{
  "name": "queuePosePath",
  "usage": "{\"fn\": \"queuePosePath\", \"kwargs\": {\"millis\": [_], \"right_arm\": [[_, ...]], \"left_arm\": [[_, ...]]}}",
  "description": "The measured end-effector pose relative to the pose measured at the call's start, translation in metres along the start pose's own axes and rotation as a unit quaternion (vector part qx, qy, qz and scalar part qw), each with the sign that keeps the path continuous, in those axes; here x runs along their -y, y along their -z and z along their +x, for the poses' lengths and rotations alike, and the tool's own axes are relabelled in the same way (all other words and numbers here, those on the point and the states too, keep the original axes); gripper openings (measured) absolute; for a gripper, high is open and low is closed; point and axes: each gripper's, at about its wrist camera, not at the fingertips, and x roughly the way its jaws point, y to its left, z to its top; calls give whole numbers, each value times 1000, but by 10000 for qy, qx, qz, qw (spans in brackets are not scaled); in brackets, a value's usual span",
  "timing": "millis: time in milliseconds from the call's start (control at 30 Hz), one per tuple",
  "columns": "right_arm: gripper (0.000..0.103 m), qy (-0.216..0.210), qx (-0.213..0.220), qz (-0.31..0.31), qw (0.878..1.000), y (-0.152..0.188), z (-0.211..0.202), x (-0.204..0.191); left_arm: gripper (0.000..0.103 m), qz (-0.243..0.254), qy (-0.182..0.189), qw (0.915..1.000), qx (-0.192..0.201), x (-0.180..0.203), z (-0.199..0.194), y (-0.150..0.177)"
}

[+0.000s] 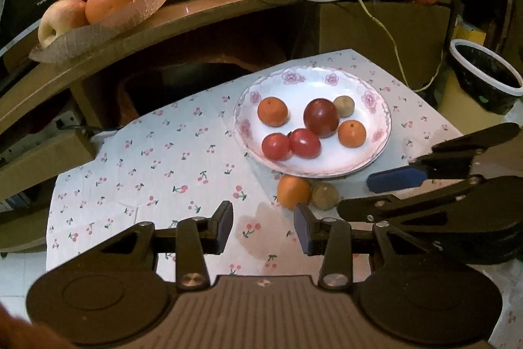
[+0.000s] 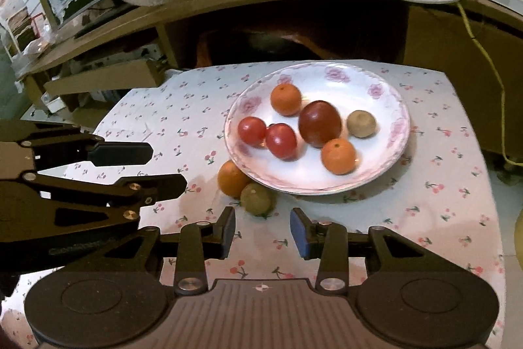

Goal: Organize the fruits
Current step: 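Withdraw both open tools from the plate toward the fruit on the cloth, then grasp a kiwi with the right tool while the left tool grasps an orange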

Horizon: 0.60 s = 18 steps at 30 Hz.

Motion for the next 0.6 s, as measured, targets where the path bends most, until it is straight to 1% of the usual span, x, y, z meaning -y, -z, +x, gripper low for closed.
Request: {"fn": "queuePosePath", "kwargs": {"millis": [267, 333, 367, 400, 500, 600], "right_arm": [[40, -27, -104, -168, 9998, -3, 27, -3], [35, -12, -102, -198, 9998, -3, 32, -3], [29, -7, -84, -215, 9997, -4, 33, -3], [26, -6, -91, -231, 9997, -4, 35, -4], [25, -33, -147, -179, 9997, -5, 33, -2], [25, -29, -225, -202, 9995, 0, 26, 0]], "left_arm": [[46, -89, 128, 9999, -42, -6, 4, 2], [46, -88, 165, 9998, -57, -7, 5, 2], [46, -98, 155, 9998, -59, -7, 6, 3], [46, -110, 173, 9998, -66, -8, 7, 3], [46, -133, 296, 9995, -62, -8, 11, 2], [46, -85, 511, 9986, -55, -3, 19, 2]]}}
